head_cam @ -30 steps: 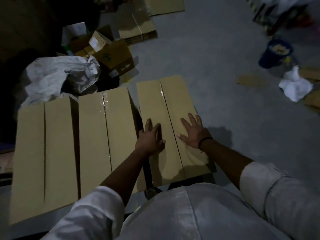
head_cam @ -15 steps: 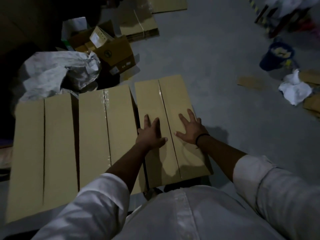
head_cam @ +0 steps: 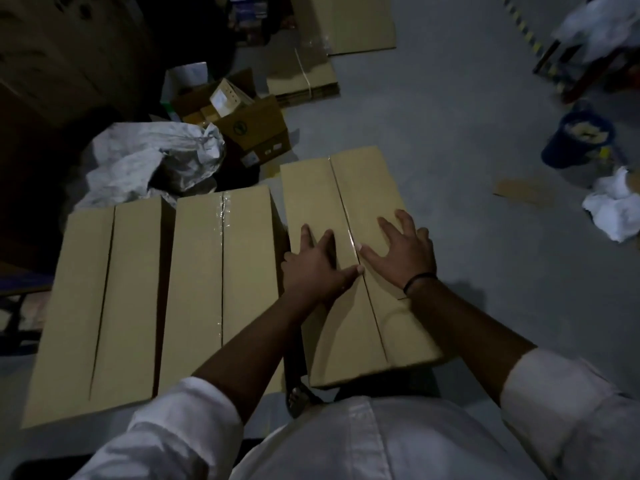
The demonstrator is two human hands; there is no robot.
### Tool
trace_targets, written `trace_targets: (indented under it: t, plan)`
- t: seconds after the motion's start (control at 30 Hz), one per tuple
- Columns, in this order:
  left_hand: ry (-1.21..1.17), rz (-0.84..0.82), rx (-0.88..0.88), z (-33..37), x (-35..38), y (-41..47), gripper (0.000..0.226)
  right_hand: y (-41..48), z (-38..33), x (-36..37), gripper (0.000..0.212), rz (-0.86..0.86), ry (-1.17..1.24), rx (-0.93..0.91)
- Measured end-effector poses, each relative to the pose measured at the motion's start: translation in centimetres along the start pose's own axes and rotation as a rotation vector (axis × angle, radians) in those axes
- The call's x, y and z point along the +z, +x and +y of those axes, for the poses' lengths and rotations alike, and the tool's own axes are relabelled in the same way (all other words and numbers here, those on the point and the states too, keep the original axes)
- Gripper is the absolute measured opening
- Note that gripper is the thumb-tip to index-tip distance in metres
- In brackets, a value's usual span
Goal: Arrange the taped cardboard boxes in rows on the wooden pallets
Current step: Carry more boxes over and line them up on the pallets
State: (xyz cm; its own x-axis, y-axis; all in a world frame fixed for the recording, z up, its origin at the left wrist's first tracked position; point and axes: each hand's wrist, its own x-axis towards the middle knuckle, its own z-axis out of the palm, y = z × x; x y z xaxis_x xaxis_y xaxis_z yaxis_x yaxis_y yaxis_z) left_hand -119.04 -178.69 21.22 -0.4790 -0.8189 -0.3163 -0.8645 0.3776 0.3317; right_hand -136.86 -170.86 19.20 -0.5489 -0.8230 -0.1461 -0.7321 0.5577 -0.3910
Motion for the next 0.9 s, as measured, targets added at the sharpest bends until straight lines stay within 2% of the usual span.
trace_targets:
  t: [0.33, 0.53, 0.7, 0.9]
  plan:
    - [-0.023, 0.335, -0.109, 4.1, -7.0, -4.5, 0.103, -1.6, -3.9, -8.9, 0.076, 0.211, 0.020, -0.210]
    - [0.053, 0.554, -0.255, 3.9, -11.2, -9.4, 0.099, -3.0, -7.6, -11.2, 0.077, 0.237, 0.106, -0.419]
    - [0.046, 0.660, -0.472, 1.6, -11.3, -15.4, 0.096, -5.7, -11.4, -10.0, 0.075, 0.194, 0.154, -0.640]
    - [0.047, 0.734, -0.804, 0.1, -9.6, -25.9, 0.096, -12.7, -15.9, -7.6, 0.074, 0.030, 0.180, -0.903]
